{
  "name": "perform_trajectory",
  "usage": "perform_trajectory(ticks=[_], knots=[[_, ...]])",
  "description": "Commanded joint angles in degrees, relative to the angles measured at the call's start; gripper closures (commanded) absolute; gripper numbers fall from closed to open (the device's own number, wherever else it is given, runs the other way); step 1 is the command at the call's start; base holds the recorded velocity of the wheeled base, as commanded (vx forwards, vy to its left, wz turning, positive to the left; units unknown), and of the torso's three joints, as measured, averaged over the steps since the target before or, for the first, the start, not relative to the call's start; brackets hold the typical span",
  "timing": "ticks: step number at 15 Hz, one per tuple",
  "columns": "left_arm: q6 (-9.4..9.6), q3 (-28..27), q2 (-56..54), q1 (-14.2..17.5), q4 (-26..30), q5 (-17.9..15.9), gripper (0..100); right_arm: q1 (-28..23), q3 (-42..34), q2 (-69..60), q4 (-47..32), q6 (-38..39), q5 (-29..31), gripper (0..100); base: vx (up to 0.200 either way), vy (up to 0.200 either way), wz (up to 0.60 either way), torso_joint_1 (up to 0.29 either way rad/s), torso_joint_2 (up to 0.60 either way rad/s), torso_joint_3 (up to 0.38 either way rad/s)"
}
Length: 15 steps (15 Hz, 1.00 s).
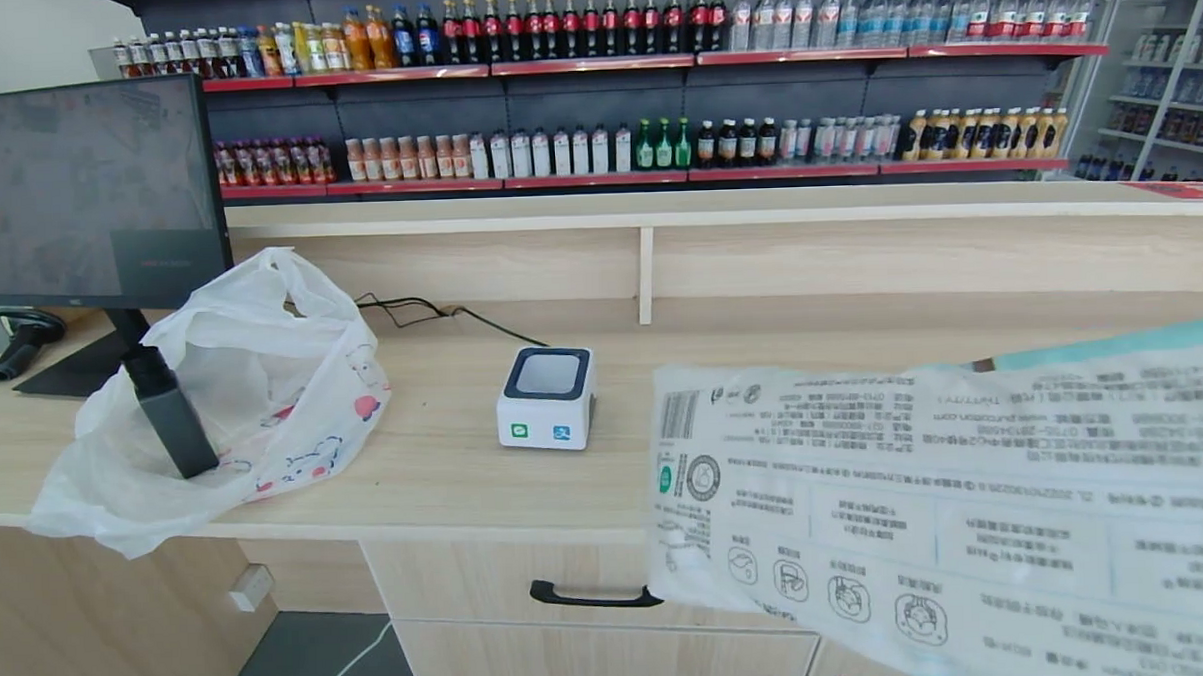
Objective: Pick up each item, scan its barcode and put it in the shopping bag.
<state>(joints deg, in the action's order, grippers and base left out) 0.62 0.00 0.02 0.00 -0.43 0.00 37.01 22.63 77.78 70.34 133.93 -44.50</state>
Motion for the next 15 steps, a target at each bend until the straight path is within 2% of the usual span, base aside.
perform_trajectory(ticks=[1, 2, 6, 8, 15], knots=[[-0.01, 0.00, -0.02, 0.00, -0.01, 0.00, 0, 0.34, -0.65, 3.87, 3.14, 4.68, -0.86, 100, 0.000, 0.000, 0.00, 0.000, 0.00, 0.000], [-0.01, 0.00, -0.02, 0.00, -0.01, 0.00, 0, 0.25, -0.92, 4.75, 4.72, 8.46, -3.58, 100, 0.000, 0.000, 0.00, 0.000, 0.00, 0.000], [-0.01, 0.00, -0.02, 0.00, -0.01, 0.00, 0, 0.17, -5.84, 8.53, 18.52, 17.07, -4.72, 100, 0.000, 0.000, 0.00, 0.000, 0.00, 0.000], [-0.01, 0.00, -0.02, 0.00, -0.01, 0.00, 0, -0.10, -5.57, 9.59, 19.66, 19.44, -4.72, 100, 0.000, 0.000, 0.00, 0.000, 0.00, 0.000], [-0.01, 0.00, -0.02, 0.00, -0.01, 0.00, 0, 0.43, -6.37, 5.19, 19.66, 20.76, -4.72, 100, 0.000, 0.000, 0.00, 0.000, 0.00, 0.000]])
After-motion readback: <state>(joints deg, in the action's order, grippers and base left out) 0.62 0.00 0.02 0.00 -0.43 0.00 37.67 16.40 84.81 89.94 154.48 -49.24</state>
